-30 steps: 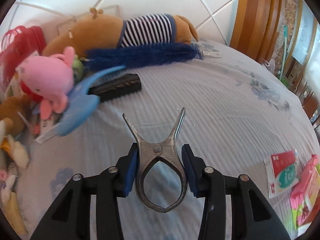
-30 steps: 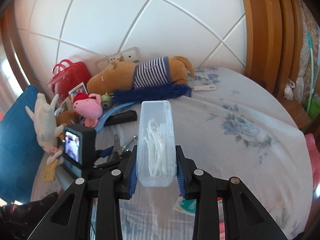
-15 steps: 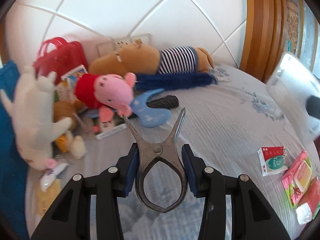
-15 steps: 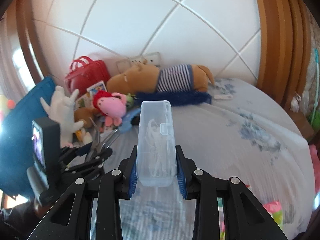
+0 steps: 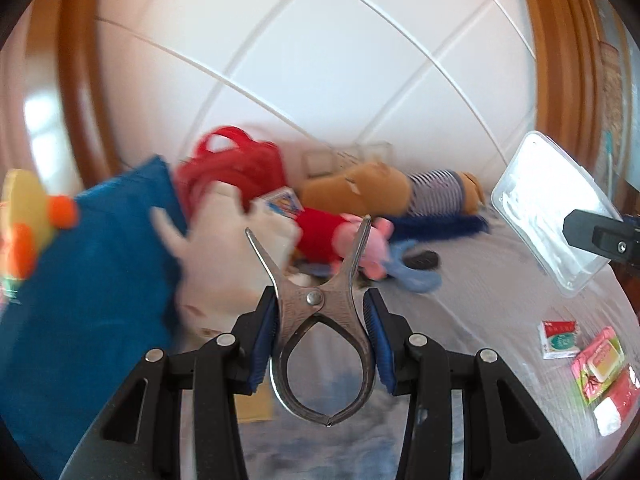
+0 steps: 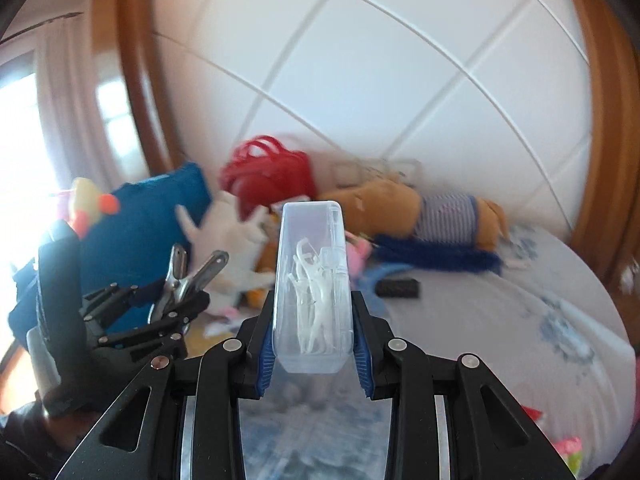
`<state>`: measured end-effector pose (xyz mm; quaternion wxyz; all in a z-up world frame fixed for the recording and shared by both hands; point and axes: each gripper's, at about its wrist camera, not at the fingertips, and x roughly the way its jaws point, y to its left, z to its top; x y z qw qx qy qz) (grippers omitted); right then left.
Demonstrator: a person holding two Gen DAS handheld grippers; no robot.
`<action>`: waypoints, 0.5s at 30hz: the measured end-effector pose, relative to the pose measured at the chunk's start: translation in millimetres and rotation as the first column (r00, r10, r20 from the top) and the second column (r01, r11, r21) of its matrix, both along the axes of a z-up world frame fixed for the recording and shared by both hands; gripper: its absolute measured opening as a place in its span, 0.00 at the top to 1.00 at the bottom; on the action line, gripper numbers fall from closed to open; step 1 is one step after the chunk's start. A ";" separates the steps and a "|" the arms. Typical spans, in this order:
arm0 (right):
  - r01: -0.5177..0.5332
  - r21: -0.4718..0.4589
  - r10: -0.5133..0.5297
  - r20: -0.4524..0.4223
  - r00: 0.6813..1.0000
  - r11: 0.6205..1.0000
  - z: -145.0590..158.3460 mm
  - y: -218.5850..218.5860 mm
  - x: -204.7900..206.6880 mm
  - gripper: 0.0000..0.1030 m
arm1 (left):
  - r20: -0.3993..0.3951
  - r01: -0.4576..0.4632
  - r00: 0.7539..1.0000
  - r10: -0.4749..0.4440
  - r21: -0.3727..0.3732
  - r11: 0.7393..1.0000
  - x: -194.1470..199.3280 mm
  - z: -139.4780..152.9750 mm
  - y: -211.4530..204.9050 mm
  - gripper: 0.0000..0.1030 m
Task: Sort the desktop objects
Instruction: 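Carry the metal clip with left gripper while right gripper carries case to crate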
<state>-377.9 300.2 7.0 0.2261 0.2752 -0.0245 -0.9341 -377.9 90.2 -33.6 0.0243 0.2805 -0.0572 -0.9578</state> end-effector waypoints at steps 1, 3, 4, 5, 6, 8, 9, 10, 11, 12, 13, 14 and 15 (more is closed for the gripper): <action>-0.012 -0.006 0.012 -0.013 1.000 1.000 6.7 -10.6 4.2 0.69 | -0.010 -0.010 1.000 0.010 -0.004 1.000 6.1 6.8 -10.1 0.59; -0.035 -0.016 0.034 -0.033 0.999 0.999 19.0 -30.5 12.6 0.69 | -0.031 -0.029 0.999 0.029 -0.010 1.000 19.5 21.5 -30.8 0.59; -0.044 -0.019 0.043 -0.042 0.998 0.999 24.3 -39.6 16.8 0.69 | -0.044 -0.037 0.998 0.037 -0.012 0.999 27.2 29.7 -41.8 0.59; -0.053 -0.022 0.052 -0.053 0.997 0.998 29.9 -49.3 21.2 0.69 | -0.057 -0.042 0.998 0.041 -0.014 0.999 35.3 38.3 -52.3 0.59; -0.062 -0.025 0.060 -0.064 0.996 0.998 35.6 -59.3 26.2 0.69 | -0.066 -0.045 0.997 0.043 -0.016 0.999 42.3 45.3 -59.9 0.59; -0.084 -0.026 0.082 -0.090 0.993 0.996 48.4 -82.3 37.6 0.69 | -0.085 -0.048 0.995 0.046 -0.016 0.999 57.7 59.5 -75.9 0.59; -0.095 -0.025 0.092 -0.099 0.991 0.995 53.4 -92.5 41.7 0.69 | -0.095 -0.049 0.994 0.048 -0.016 0.999 65.4 66.6 -83.8 0.59; -0.106 -0.024 0.103 -0.108 0.989 0.994 58.0 -101.2 45.7 0.69 | -0.104 -0.051 0.993 0.049 -0.016 0.999 73.1 73.7 -91.8 0.59; -0.123 -0.027 0.119 -0.117 0.986 0.992 62.7 -109.9 50.0 0.69 | -0.114 -0.052 0.992 0.050 -0.017 0.998 80.8 80.8 -99.8 0.59; -0.144 -0.030 0.139 -0.132 0.982 0.989 67.9 -121.0 54.6 0.69 | -0.123 -0.058 0.991 0.055 -0.017 0.998 88.0 87.5 -107.3 0.59; -0.165 -0.031 0.159 -0.150 0.976 0.986 72.9 -132.2 58.6 0.69 | -0.131 -0.069 0.989 0.066 -0.019 0.997 94.3 93.5 -114.0 0.59; -0.187 -0.033 0.179 -0.165 0.970 0.982 77.4 -142.8 62.1 0.69 | -0.139 -0.082 0.987 0.079 -0.019 0.996 100.3 99.8 -120.5 0.59; -0.210 -0.035 0.201 -0.173 0.964 0.977 81.3 -152.4 64.3 0.69 | -0.145 -0.100 0.985 0.097 -0.017 0.995 105.6 106.5 -126.7 0.59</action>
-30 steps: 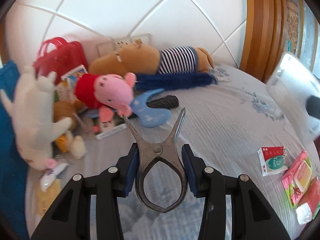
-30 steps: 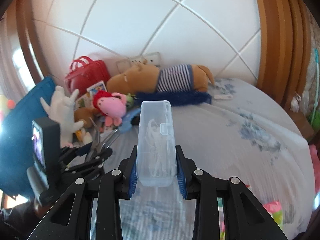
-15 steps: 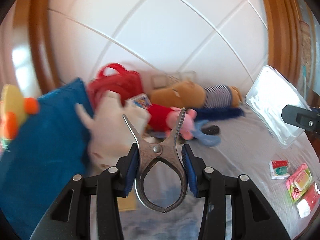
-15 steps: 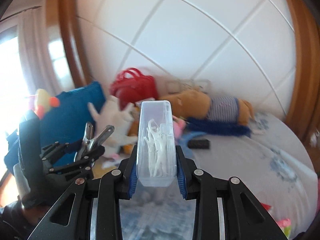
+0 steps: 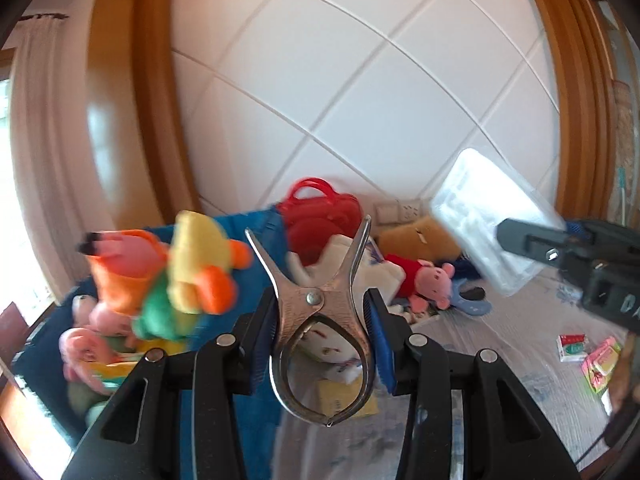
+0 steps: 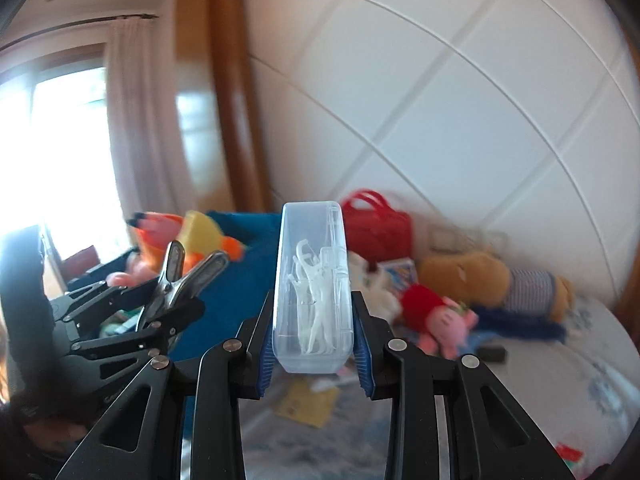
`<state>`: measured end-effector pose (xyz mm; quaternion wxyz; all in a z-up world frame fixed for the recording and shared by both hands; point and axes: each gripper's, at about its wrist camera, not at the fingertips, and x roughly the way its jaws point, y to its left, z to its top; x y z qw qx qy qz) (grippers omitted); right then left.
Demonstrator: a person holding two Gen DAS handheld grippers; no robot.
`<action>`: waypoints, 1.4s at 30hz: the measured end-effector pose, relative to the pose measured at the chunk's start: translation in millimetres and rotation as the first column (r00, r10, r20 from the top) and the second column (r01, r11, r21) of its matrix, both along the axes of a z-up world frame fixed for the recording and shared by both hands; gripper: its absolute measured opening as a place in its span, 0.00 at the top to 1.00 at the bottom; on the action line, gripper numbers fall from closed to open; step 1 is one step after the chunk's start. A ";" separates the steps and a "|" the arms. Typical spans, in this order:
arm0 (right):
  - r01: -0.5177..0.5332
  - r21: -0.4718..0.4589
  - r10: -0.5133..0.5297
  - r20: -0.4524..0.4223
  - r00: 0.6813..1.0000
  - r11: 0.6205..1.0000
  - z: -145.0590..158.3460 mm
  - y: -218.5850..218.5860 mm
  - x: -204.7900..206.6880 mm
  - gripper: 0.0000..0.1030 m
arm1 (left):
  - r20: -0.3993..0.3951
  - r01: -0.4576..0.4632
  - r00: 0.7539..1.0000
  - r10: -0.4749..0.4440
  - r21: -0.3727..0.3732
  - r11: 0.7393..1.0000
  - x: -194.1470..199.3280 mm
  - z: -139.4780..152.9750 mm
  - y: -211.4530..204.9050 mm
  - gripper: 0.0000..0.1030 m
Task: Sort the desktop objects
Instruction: 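Carry the metal clip with left gripper while right gripper carries case to crate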
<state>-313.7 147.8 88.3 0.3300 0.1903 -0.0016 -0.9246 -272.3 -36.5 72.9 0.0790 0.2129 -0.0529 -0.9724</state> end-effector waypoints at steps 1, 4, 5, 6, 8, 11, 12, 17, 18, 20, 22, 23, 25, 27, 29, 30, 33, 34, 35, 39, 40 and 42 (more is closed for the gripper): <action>-0.027 0.001 0.027 -0.007 1.000 1.000 3.8 -10.0 1.1 0.69 | -0.006 -0.019 1.000 0.019 0.001 1.000 5.1 6.6 -6.3 0.59; -0.117 0.000 0.117 -0.036 0.992 0.993 15.7 -39.1 2.1 0.69 | -0.023 -0.085 0.996 0.085 -0.002 0.996 20.0 25.9 -25.4 0.59; -0.141 -0.005 0.141 -0.042 0.989 0.990 19.0 -46.2 1.6 0.69 | -0.027 -0.109 0.994 0.109 -0.003 0.994 24.6 31.7 -31.9 0.59; -0.165 -0.010 0.164 -0.045 0.985 0.986 21.8 -53.4 0.3 0.69 | -0.030 -0.135 0.990 0.135 -0.005 0.991 28.4 36.4 -38.6 0.59; -0.217 -0.017 0.216 -0.047 0.975 0.976 27.4 -69.9 -3.3 0.69 | -0.036 -0.186 0.982 0.186 -0.009 0.983 36.8 45.1 -52.0 0.59; -0.287 -0.016 0.286 -0.044 0.957 0.958 30.9 -98.2 -5.7 0.69 | -0.042 -0.255 0.966 0.253 -0.035 0.966 50.9 54.6 -74.2 0.59; -0.306 -0.015 0.305 -0.045 0.951 0.952 31.7 -108.7 -5.8 0.69 | -0.043 -0.276 0.961 0.275 -0.046 0.960 54.1 57.6 -83.1 0.59; -0.383 -0.014 0.383 0.004 0.924 0.924 33.1 -168.4 -4.7 0.69 | -0.041 -0.364 0.932 0.361 -0.080 0.928 64.1 68.7 -135.5 0.59; -0.392 -0.013 0.392 0.016 0.920 0.920 32.3 -180.6 -4.1 0.69 | -0.035 -0.380 0.925 0.379 -0.087 0.921 62.8 69.9 -148.1 0.59; -0.411 -0.011 0.411 0.040 0.911 0.912 30.8 -205.0 -3.1 0.69 | -0.014 -0.415 0.909 0.416 -0.095 0.905 57.3 69.2 -175.5 0.59; -0.429 -0.010 0.429 0.064 0.901 0.903 29.2 -229.4 -2.0 0.69 | 0.001 -0.437 0.899 0.439 -0.102 0.894 52.7 66.1 -196.5 0.59; -0.435 -0.011 0.435 0.073 0.898 0.900 28.1 -238.6 -1.0 0.69 | 0.012 -0.446 0.893 0.449 -0.097 0.890 49.6 63.0 -209.1 0.59; -0.436 -0.012 0.435 0.080 0.897 0.900 25.0 -252.8 3.4 0.69 | 0.026 -0.463 0.884 0.467 -0.091 0.882 45.7 58.1 -229.4 0.59; -0.438 -0.007 0.437 0.084 0.896 0.899 21.6 -263.8 10.4 0.69 | 0.035 -0.477 0.876 0.482 -0.089 0.874 44.1 52.0 -247.6 0.58; -0.434 0.007 0.432 0.086 0.898 0.901 17.1 -276.3 17.6 0.69 | 0.044 -0.481 0.873 0.485 -0.078 0.873 44.7 47.5 -262.7 0.58; -0.433 0.012 0.431 0.090 0.898 0.901 16.0 -281.2 22.1 0.69 | 0.047 -0.483 0.872 0.487 -0.078 0.872 45.5 45.5 -268.4 0.58; -0.428 0.029 0.423 0.110 0.900 0.903 11.8 -294.8 30.9 0.69 | 0.059 -0.485 0.871 0.488 -0.067 0.872 47.9 38.5 -287.3 0.58; -0.424 0.033 0.418 0.118 0.901 0.905 9.3 -298.8 31.0 0.69 | 0.064 -0.483 0.871 0.487 -0.070 0.873 49.8 35.0 -290.0 0.58; -0.420 0.034 0.413 0.128 0.902 0.907 6.7 -301.8 30.8 0.69 | 0.069 -0.482 0.871 0.487 -0.073 0.873 51.7 31.4 -292.7 0.58; -0.383 0.040 0.374 0.143 0.916 0.923 2.7 -312.4 35.6 0.69 | 0.077 -0.472 0.875 0.478 -0.078 0.878 57.5 24.2 -307.5 0.58; -0.372 0.043 0.363 0.143 0.921 0.927 2.2 -314.5 36.9 0.69 | 0.077 -0.469 0.877 0.474 -0.078 0.880 58.5 23.8 -311.5 0.58; -0.353 0.046 0.343 0.145 0.928 0.935 1.8 -318.4 39.7 0.69 | 0.077 -0.461 0.881 0.466 -0.078 0.884 60.6 23.2 -318.1 0.58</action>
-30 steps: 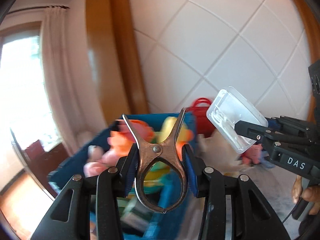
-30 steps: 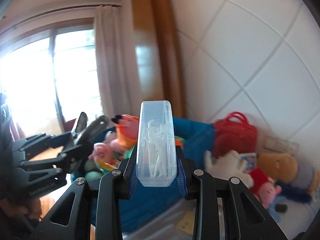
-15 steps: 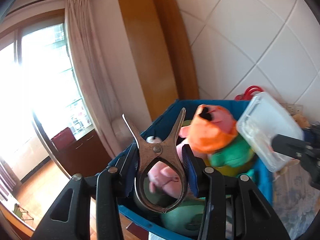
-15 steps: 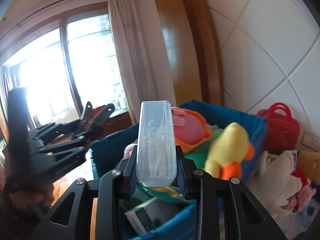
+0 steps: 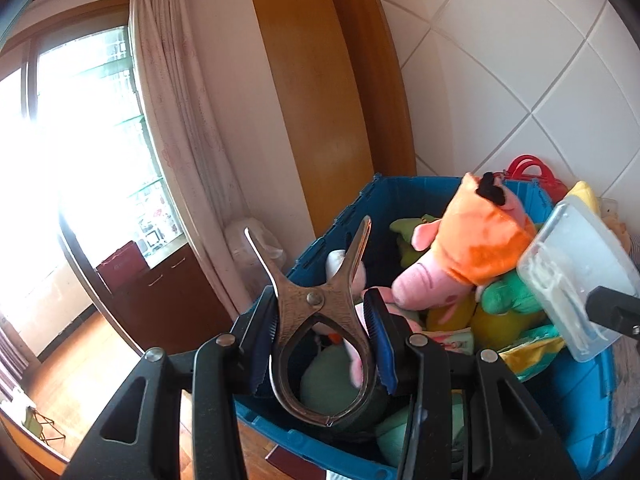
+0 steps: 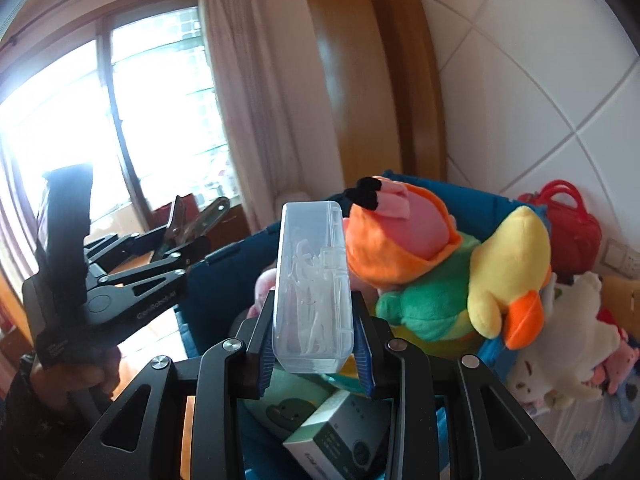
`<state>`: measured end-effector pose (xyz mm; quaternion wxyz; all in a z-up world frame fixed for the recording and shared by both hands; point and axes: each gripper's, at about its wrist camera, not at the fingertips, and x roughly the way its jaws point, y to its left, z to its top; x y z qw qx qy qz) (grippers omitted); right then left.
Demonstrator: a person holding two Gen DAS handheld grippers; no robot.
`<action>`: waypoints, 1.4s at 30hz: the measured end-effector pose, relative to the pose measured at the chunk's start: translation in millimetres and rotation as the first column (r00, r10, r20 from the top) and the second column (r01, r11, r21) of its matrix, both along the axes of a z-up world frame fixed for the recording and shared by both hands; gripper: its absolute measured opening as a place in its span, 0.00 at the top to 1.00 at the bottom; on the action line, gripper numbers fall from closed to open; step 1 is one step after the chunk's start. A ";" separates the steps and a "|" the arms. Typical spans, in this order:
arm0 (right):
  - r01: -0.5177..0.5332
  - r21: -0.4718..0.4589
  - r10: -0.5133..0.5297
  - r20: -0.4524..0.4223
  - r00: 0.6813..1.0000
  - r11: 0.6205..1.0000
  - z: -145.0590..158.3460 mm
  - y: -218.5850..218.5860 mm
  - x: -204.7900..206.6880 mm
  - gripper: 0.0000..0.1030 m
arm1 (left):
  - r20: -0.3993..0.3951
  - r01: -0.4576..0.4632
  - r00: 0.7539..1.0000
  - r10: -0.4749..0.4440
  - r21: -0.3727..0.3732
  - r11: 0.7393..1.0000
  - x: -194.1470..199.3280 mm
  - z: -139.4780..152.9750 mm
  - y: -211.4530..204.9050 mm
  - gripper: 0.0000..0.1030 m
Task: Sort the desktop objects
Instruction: 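Open both grippers over the crate to drop the clip and case, then withdraw both grippers from the crate toward the items on the bed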
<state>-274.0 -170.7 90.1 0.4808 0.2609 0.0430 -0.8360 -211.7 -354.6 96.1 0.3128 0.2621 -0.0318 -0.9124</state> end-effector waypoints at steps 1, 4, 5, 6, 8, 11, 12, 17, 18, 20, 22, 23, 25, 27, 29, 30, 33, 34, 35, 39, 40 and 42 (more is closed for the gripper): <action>0.006 0.001 -0.006 0.000 1.000 1.000 0.9 -1.6 1.3 0.69 | -0.001 0.005 1.000 -0.005 -0.001 1.000 1.4 0.3 -0.5 0.58; 0.032 0.003 -0.032 -0.008 0.999 0.999 5.5 -5.5 6.3 0.69 | -0.002 0.014 1.000 -0.014 -0.013 1.000 3.5 2.5 -1.9 0.58; 0.039 0.006 -0.039 -0.009 0.999 0.999 7.5 -7.1 7.6 0.69 | -0.001 0.017 1.000 -0.017 -0.017 1.000 3.3 3.9 -1.7 0.58; 0.046 0.012 -0.046 -0.010 0.999 0.999 9.0 -9.2 8.2 0.68 | -0.002 0.020 1.000 -0.020 -0.022 1.000 2.6 5.3 -1.3 0.58; 0.062 0.037 -0.062 -0.011 0.998 0.997 9.6 -16.4 4.9 0.67 | 0.005 0.019 1.000 -0.019 -0.039 0.999 -0.8 7.6 -0.1 0.51; 0.097 0.042 -0.097 -0.006 0.995 0.994 9.0 -19.2 -1.2 0.49 | -0.023 0.010 1.000 -0.012 -0.089 0.996 2.0 12.6 6.6 0.09; 0.105 0.035 -0.105 -0.011 0.994 0.994 10.2 -16.7 0.4 0.47 | -0.041 0.008 0.999 -0.013 -0.110 0.994 4.8 15.2 10.3 0.00; 0.106 0.002 -0.106 -0.027 0.994 0.994 19.0 -3.4 10.5 0.43 | -0.082 0.020 0.996 -0.033 -0.154 0.988 12.5 27.0 27.1 0.00; 0.104 -0.002 -0.104 -0.032 0.994 0.995 21.0 -1.4 12.3 0.43 | -0.083 0.022 0.996 -0.035 -0.156 0.987 12.7 28.3 29.6 0.00; 0.101 -0.010 -0.101 -0.042 0.994 0.995 25.2 3.8 16.9 0.43 | -0.086 0.029 0.995 -0.043 -0.161 0.987 12.3 29.9 34.6 0.00; 0.101 -0.017 -0.102 -0.053 0.993 0.995 29.4 9.6 20.8 0.43 | -0.087 0.035 0.995 -0.049 -0.163 0.986 12.9 30.8 39.9 0.00; 0.100 -0.022 -0.101 -0.053 0.993 0.995 31.2 12.6 21.8 0.43 | -0.089 0.039 0.995 -0.054 -0.161 0.986 14.2 31.2 43.1 0.00; 0.101 -0.028 -0.102 -0.060 0.993 0.995 34.5 20.6 24.9 0.43 | -0.092 0.044 0.994 -0.059 -0.161 0.986 16.6 31.3 49.5 0.00; 0.105 -0.034 -0.107 -0.064 0.992 0.994 35.4 27.9 26.6 0.42 | -0.094 0.046 0.994 -0.062 -0.161 0.986 18.8 30.8 56.1 0.00; 0.111 -0.041 -0.114 -0.060 0.992 0.993 34.2 36.1 26.5 0.41 | -0.101 0.052 0.993 -0.068 -0.158 0.986 22.4 30.2 62.9 0.00; 0.115 -0.043 -0.117 -0.056 0.992 0.992 33.6 40.7 26.8 0.40 | -0.102 0.052 0.992 -0.069 -0.156 0.986 24.1 29.5 65.7 0.00; 0.125 -0.048 -0.127 -0.044 0.991 0.991 31.2 53.2 27.1 0.40 | -0.104 0.062 0.992 -0.078 -0.144 0.988 26.6 26.8 73.4 0.00; 0.127 -0.049 -0.129 -0.040 0.991 0.991 30.3 56.7 27.0 0.40 | -0.104 0.065 0.991 -0.080 -0.140 0.988 27.3 25.8 75.9 0.00; 0.128 -0.049 -0.130 -0.037 0.991 0.990 29.5 59.9 27.2 0.40 | -0.104 0.068 0.991 -0.083 -0.137 0.988 28.1 24.8 78.2 0.00; 0.130 -0.050 -0.132 -0.034 0.991 0.990 26.7 70.9 30.6 0.40 | -0.103 0.070 0.991 -0.084 -0.133 0.989 32.9 20.9 87.2 0.00; 0.130 -0.051 -0.132 -0.034 0.991 0.990 26.1 73.7 32.2 0.40 | -0.105 0.070 0.991 -0.084 -0.132 0.989 34.5 20.1 89.3 0.00; 0.126 -0.053 -0.128 -0.031 0.991 0.991 24.9 78.4 35.5 0.40 | -0.108 0.072 0.990 -0.086 -0.127 0.989 37.1 18.7 93.1 0.00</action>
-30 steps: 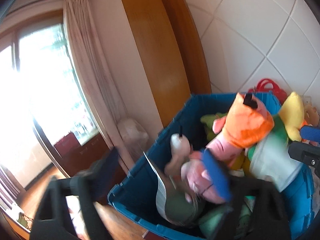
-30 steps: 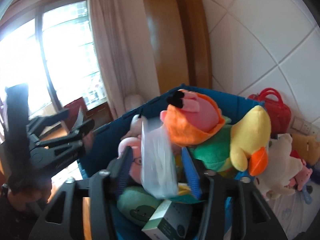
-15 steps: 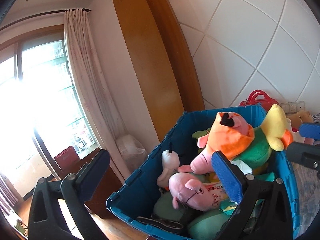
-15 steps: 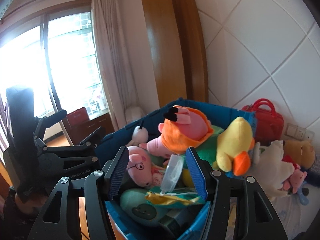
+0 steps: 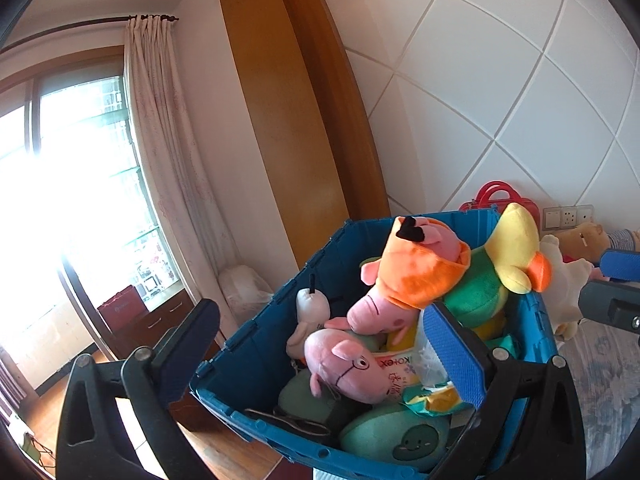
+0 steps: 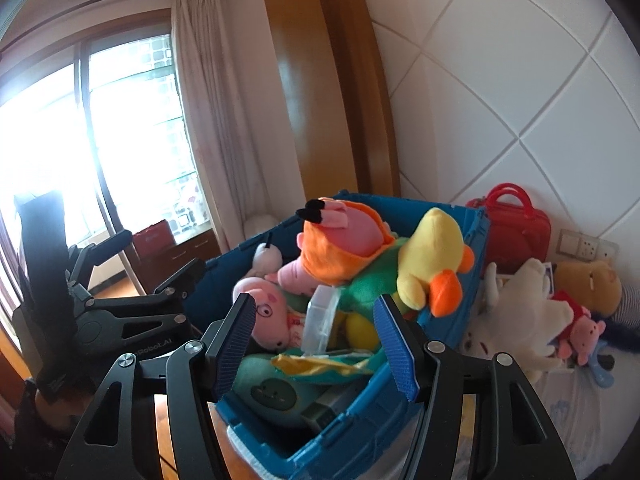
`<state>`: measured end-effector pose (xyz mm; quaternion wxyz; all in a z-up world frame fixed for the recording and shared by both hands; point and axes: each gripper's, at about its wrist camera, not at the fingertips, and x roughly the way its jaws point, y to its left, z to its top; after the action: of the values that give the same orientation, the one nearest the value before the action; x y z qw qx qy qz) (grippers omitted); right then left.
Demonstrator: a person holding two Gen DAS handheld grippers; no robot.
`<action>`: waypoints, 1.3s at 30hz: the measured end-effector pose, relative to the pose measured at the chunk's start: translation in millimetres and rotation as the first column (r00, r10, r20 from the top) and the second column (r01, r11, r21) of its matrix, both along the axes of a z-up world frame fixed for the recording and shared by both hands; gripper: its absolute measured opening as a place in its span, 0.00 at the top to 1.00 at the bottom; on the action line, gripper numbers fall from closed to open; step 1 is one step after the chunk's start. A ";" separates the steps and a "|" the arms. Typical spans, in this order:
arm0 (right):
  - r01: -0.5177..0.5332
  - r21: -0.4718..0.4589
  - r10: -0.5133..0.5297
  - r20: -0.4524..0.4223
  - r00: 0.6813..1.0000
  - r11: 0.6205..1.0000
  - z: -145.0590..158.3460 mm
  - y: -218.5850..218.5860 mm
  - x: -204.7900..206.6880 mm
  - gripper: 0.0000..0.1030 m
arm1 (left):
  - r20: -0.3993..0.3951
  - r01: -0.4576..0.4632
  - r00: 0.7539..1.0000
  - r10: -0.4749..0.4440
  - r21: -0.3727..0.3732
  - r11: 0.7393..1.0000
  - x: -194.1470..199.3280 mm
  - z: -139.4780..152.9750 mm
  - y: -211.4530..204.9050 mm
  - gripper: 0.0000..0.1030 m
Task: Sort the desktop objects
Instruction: 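Withdraw both grippers from the crate toward the items on the bed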
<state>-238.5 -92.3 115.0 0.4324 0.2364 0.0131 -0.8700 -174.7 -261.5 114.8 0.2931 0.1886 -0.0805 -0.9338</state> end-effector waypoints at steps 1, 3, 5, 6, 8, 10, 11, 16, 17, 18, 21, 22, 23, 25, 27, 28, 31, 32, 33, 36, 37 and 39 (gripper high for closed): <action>-0.003 -0.001 0.003 0.001 1.000 1.000 -0.5 2.2 1.7 0.40 | -0.001 -0.001 1.000 0.001 -0.001 1.000 1.3 -0.5 2.3 0.00; -0.009 -0.005 0.009 -0.001 1.000 1.000 -1.4 6.7 5.3 0.40 | -0.002 -0.005 1.000 0.005 -0.003 1.000 3.9 -1.2 7.4 0.00; -0.017 -0.005 0.017 -0.001 1.000 1.000 -2.4 11.7 8.5 0.40 | -0.003 -0.013 1.000 0.013 -0.007 1.000 7.2 -1.1 14.5 0.00; -0.023 -0.006 0.023 -0.001 1.000 1.000 -2.9 15.2 10.2 0.40 | -0.005 -0.017 1.000 0.017 -0.009 1.000 8.9 -1.2 18.1 0.00; -0.036 -0.008 0.036 0.000 0.999 0.999 -4.2 22.8 13.4 0.40 | -0.008 -0.027 1.000 0.027 -0.010 1.000 12.7 -1.6 26.0 0.00; -0.047 -0.007 0.047 0.002 0.999 0.999 -6.5 31.2 16.4 0.40 | -0.009 -0.035 0.999 0.035 -0.009 0.999 16.3 -3.1 36.8 0.00; -0.051 -0.006 0.051 0.003 0.999 0.999 -7.6 35.6 17.6 0.40 | -0.006 -0.036 0.999 0.036 -0.011 0.999 17.7 -4.3 43.2 0.00; -0.059 -0.007 0.059 0.017 0.998 0.998 -11.5 64.4 19.4 0.40 | 0.012 -0.043 0.999 0.043 -0.025 0.999 22.8 -9.8 76.2 0.00; -0.060 -0.008 0.060 0.019 0.998 0.998 -11.9 71.4 19.5 0.40 | 0.013 -0.043 0.999 0.043 -0.025 0.999 23.7 -10.4 83.8 0.00; -0.060 -0.008 0.060 0.021 0.998 0.998 -12.3 78.8 19.7 0.40 | 0.013 -0.042 0.999 0.042 -0.025 0.999 24.8 -10.9 91.0 0.00; -0.050 -0.009 0.050 0.019 0.999 0.999 -14.0 102.8 20.1 0.40 | 0.012 -0.031 0.999 0.031 -0.027 0.999 27.1 -12.7 114.4 0.00; -0.044 -0.009 0.044 0.019 0.999 0.999 -14.8 111.1 19.8 0.40 | 0.013 -0.024 1.000 0.025 -0.029 0.999 26.9 -13.2 123.2 0.00; -0.035 -0.010 0.035 0.021 0.999 0.999 -16.1 119.6 18.9 0.40 | 0.014 -0.019 1.000 0.019 -0.032 0.999 26.5 -13.6 131.3 0.00; -0.017 -0.011 0.018 0.027 0.999 1.000 -18.7 137.2 16.6 0.40 | 0.014 -0.008 1.000 0.009 -0.035 0.999 25.3 -13.9 145.6 0.00; 0.002 -0.010 -0.002 0.033 0.999 1.000 -21.0 152.5 13.5 0.40 | 0.014 0.007 1.000 -0.006 -0.038 0.999 23.1 -14.5 160.9 0.00; 0.014 -0.010 -0.014 0.037 0.999 1.000 -22.2 162.0 12.1 0.40 | 0.014 0.015 1.000 -0.014 -0.039 0.999 21.9 -14.9 169.1 0.00; 0.051 -0.011 -0.050 0.043 0.998 0.999 -25.5 189.4 8.5 0.40 | 0.013 0.042 0.999 -0.041 -0.038 0.998 17.6 -16.1 191.9 0.00; 0.063 -0.010 -0.062 0.044 0.997 0.998 -26.4 197.4 7.4 0.39 | 0.013 0.053 0.999 -0.053 -0.036 0.998 15.5 -16.5 200.1 0.00; 0.073 -0.008 -0.073 0.045 0.996 0.997 -27.4 204.5 6.4 0.39 | 0.013 0.065 0.998 -0.065 -0.034 0.997 13.3 -17.1 207.9 0.00; 0.115 0.002 -0.115 0.043 0.992 0.993 -30.5 228.6 3.8 0.39 | 0.017 0.107 0.994 -0.106 -0.029 0.994 3.8 -19.9 232.1 0.00; 0.131 0.005 -0.131 0.045 0.990 0.991 -31.5 237.5 2.4 0.39 | 0.020 0.122 0.992 -0.121 -0.026 0.992 -0.5 -21.3 240.2 0.00; 0.161 0.007 -0.161 0.051 0.986 0.987 -32.9 255.7 -1.4 0.39 | 0.027 0.154 0.988 -0.154 -0.019 0.988 -10.9 -24.9 258.1 0.00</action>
<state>-239.9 163.4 82.1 0.3607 0.2595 -0.0160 -0.8957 -185.5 -3.4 90.0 0.2211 0.1905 -0.1083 -0.9503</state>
